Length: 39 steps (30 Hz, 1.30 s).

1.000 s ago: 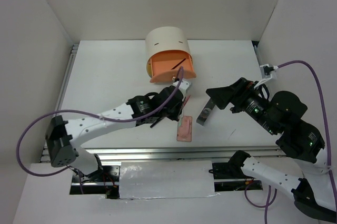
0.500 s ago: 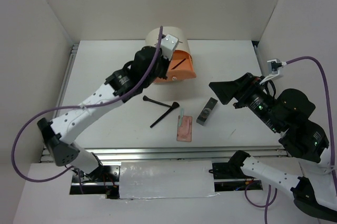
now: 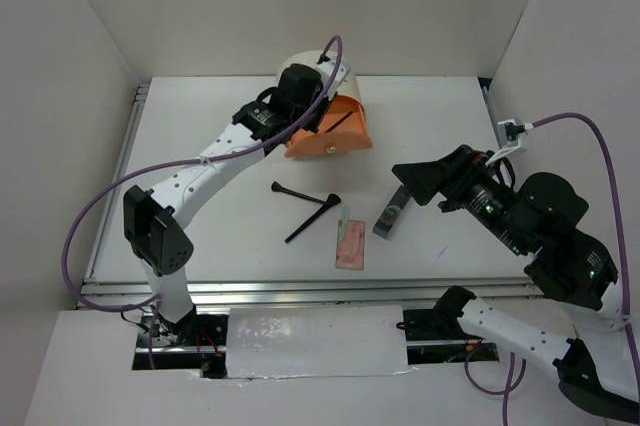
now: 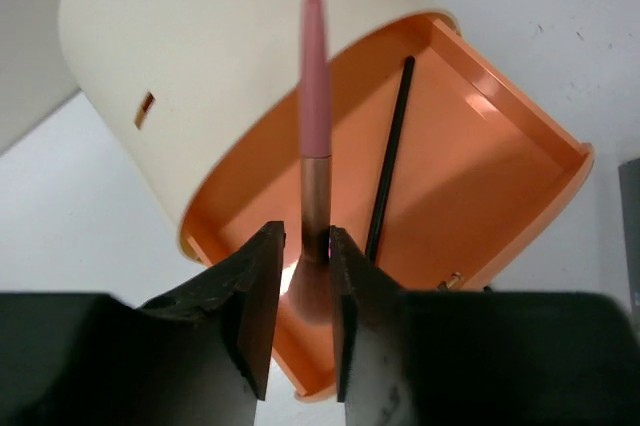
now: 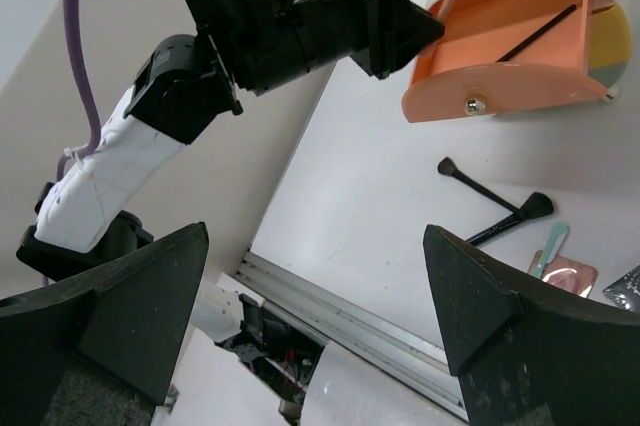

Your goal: Organize the makeup

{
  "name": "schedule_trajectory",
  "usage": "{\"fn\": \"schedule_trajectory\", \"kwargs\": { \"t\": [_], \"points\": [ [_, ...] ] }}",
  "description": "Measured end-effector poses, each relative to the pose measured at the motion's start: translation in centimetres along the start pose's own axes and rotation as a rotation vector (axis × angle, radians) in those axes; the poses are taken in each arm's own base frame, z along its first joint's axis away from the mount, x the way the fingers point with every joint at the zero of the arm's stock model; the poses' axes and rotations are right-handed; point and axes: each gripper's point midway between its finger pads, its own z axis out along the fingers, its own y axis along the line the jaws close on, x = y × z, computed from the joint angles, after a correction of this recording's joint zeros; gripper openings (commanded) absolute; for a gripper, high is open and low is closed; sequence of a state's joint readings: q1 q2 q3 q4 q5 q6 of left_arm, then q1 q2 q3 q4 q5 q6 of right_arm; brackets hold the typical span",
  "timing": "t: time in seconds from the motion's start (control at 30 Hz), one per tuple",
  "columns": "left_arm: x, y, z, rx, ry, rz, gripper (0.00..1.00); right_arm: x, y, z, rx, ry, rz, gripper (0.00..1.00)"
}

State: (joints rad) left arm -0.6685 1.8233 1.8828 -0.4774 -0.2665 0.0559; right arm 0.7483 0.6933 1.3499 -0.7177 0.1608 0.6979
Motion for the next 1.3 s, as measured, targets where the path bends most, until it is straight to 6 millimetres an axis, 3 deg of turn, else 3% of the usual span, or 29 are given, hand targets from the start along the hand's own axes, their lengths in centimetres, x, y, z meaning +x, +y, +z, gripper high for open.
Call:
{"fn": "schedule_trajectory", "kwargs": {
  "t": [0.03, 0.13, 0.17, 0.4, 0.57, 0.63, 0.7, 0.83, 0.93, 1.03, 1.3],
  "points": [
    [0.3, -0.1, 0.0, 0.002, 0.002, 0.004, 0.59, 0.0, 0.0, 0.0, 0.0, 0.0, 0.0, 0.96],
    [1.5, -0.2, 0.0, 0.006, 0.022, 0.008, 0.79, 0.0, 0.0, 0.0, 0.001, 0.001, -0.002, 0.96],
    [1.6, -0.2, 0.0, 0.005, 0.024, 0.006, 0.99, 0.0, 0.0, 0.0, 0.001, 0.001, -0.003, 0.96],
    [-0.7, 1.1, -1.4, -0.063, -0.035, -0.103, 1.0, 0.2, -0.1, 0.7, 0.012, 0.013, -0.016, 0.96],
    [-2.1, 3.9, -6.8, -0.182, -0.123, -0.317, 0.99, 0.5, -0.2, 1.3, 0.02, 0.023, -0.02, 0.96],
    [0.2, 4.1, -9.5, -0.174, -0.133, -0.375, 1.0, 0.4, -0.1, 1.4, 0.018, 0.021, -0.02, 0.97],
    [3.9, 3.3, -11.9, -0.136, -0.124, -0.418, 0.99, 0.3, 0.0, 1.3, 0.013, 0.015, -0.02, 0.97],
    [12.0, 0.5, -13.7, -0.04, -0.055, -0.462, 0.99, 0.2, 0.0, 1.2, 0.009, 0.009, -0.025, 0.97],
    [17.1, -1.7, -12.9, 0.01, 0.045, -0.455, 0.98, 0.4, -0.3, 1.2, 0.009, 0.003, -0.024, 0.97],
    [20.8, -3.6, -11.3, 0.038, 0.149, -0.427, 0.99, 0.9, -0.7, 1.3, 0.012, 0.008, -0.017, 0.97],
    [24.7, -7.8, -6.6, 0.079, 0.32, -0.344, 0.95, 1.2, -0.8, 1.4, 0.014, 0.009, -0.002, 0.97]
  ]
}}
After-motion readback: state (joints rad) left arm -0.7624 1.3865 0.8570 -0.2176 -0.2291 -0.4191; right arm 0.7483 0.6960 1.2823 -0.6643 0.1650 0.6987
